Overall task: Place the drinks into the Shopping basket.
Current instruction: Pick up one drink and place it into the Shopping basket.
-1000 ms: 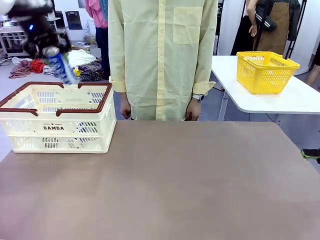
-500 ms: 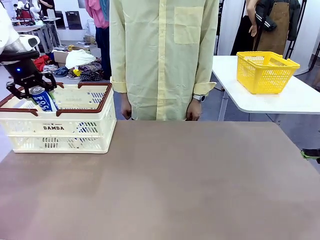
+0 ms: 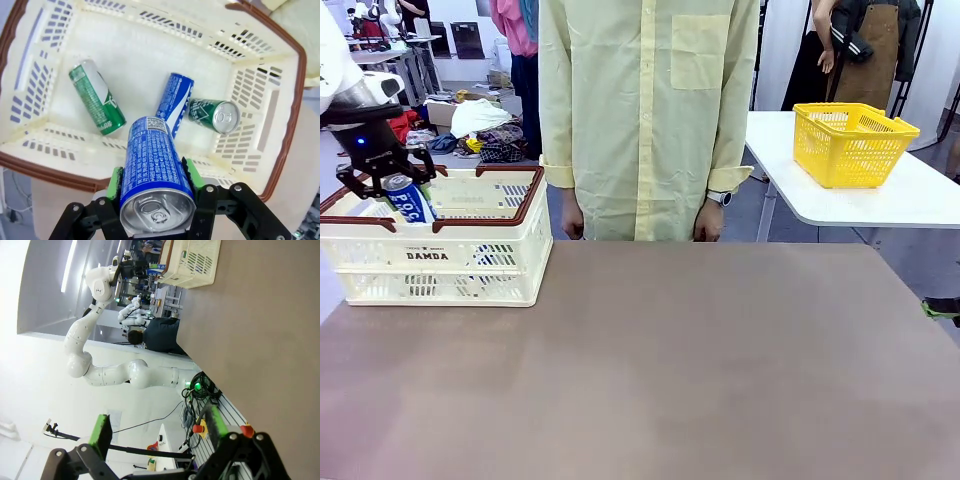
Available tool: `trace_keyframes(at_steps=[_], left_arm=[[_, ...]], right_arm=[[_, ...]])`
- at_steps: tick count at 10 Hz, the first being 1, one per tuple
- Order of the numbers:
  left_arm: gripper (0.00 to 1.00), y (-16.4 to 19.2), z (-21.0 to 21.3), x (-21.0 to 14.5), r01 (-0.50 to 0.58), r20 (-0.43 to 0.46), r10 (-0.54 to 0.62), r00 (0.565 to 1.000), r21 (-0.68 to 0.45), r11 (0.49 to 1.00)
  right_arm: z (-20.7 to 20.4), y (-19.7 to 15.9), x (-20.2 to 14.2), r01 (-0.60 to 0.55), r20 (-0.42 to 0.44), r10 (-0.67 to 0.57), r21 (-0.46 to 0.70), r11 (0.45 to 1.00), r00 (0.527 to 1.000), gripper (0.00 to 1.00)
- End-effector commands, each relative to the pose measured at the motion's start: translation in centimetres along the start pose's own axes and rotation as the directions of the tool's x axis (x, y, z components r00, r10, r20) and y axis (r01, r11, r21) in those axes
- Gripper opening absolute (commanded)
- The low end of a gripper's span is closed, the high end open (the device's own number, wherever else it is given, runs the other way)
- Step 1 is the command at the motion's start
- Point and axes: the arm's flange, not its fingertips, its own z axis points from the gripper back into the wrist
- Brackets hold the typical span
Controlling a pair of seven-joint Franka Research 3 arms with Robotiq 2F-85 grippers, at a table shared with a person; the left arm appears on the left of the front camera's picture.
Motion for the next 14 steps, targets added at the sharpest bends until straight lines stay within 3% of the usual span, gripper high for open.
trace_keyframes(at_steps=[1,3,6,10,14], left_arm=[[0.00,-1.7,-1.1,4.0,0.139,-0.008,-0.139,0.990,-0.027,0.990],[0.00,-2.7,-3.1,7.6,0.163,-0.056,-0.161,0.985,0.028,0.986],[0.00,-4.1,-7.4,8.9,0.212,-0.152,-0.200,0.968,0.071,0.975],[0.00,-5.6,-11.5,8.3,0.222,-0.228,-0.188,0.955,0.133,0.966],[0.00,-5.1,-11.5,8.2,0.212,-0.225,-0.179,0.958,0.135,0.968]], right_arm=[[0.0,0.4,0.0,0.010,-0.005,-0.010,0.006,1.000,1.000,1.00],[0.0,0.4,0.0,0.010,-0.005,-0.010,0.006,1.000,1.000,1.00],[0.0,0.4,0.0,0.010,-0.005,-0.010,0.006,1.000,1.000,1.00],[0.0,0.4,0.0,0.010,-0.005,-0.010,0.006,1.000,1.000,1.00],[0.0,0.4,0.0,0.010,-0.005,-0.010,0.006,1.000,1.000,1.00]])
